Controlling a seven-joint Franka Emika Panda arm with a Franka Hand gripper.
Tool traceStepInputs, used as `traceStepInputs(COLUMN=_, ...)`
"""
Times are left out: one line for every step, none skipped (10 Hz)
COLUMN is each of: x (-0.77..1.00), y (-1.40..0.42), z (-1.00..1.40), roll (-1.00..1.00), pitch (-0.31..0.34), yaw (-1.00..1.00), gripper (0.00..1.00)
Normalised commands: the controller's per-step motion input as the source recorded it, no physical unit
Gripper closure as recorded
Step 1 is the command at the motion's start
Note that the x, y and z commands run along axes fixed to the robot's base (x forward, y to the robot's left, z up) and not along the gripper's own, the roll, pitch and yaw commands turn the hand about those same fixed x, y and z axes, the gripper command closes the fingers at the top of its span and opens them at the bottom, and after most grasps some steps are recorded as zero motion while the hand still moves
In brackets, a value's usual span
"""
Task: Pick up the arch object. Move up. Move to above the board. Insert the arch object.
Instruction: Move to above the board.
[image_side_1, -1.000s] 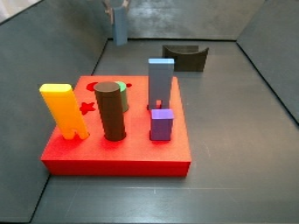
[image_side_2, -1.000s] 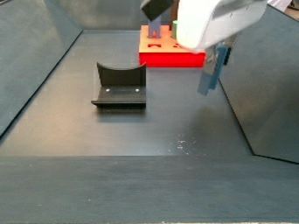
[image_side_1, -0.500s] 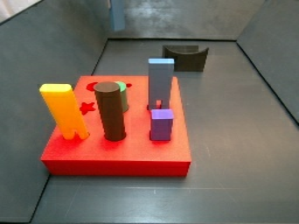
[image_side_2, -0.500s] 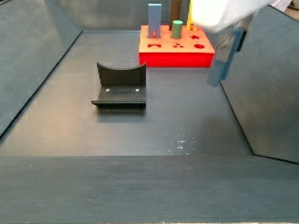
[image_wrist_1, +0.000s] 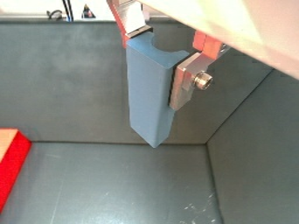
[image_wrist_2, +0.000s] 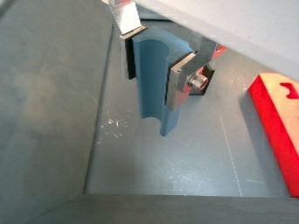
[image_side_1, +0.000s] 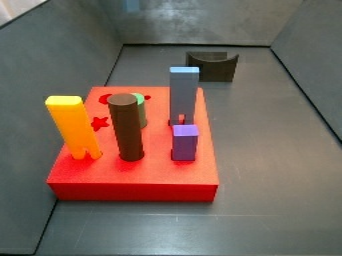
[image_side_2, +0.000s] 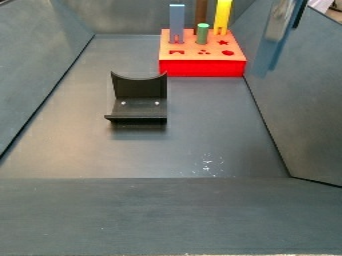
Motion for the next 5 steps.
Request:
traceStepInputs(x=-0.04, y=0.14, z=1.00, roll=0.00, pitch=0.081, yaw=-0.01, gripper=1.00)
traceStepInputs(x=-0.03, y=0.13, z=1.00, roll=0.00, pitch=0.082, yaw=-0.02, gripper=1.00)
traceStepInputs(x=-0.03, y=0.12, z=1.00, roll=0.00, pitch=0.079, yaw=-0.02, gripper=1.00)
traceStepInputs(x=-0.03, y=0.11, z=1.00, roll=-0.01, pitch=0.077, yaw=-0.02, gripper=1.00)
traceStepInputs(x=-0.02, y=0.08, z=0.78, roll=-0.01, pitch=0.078, yaw=-0.03, gripper=1.00)
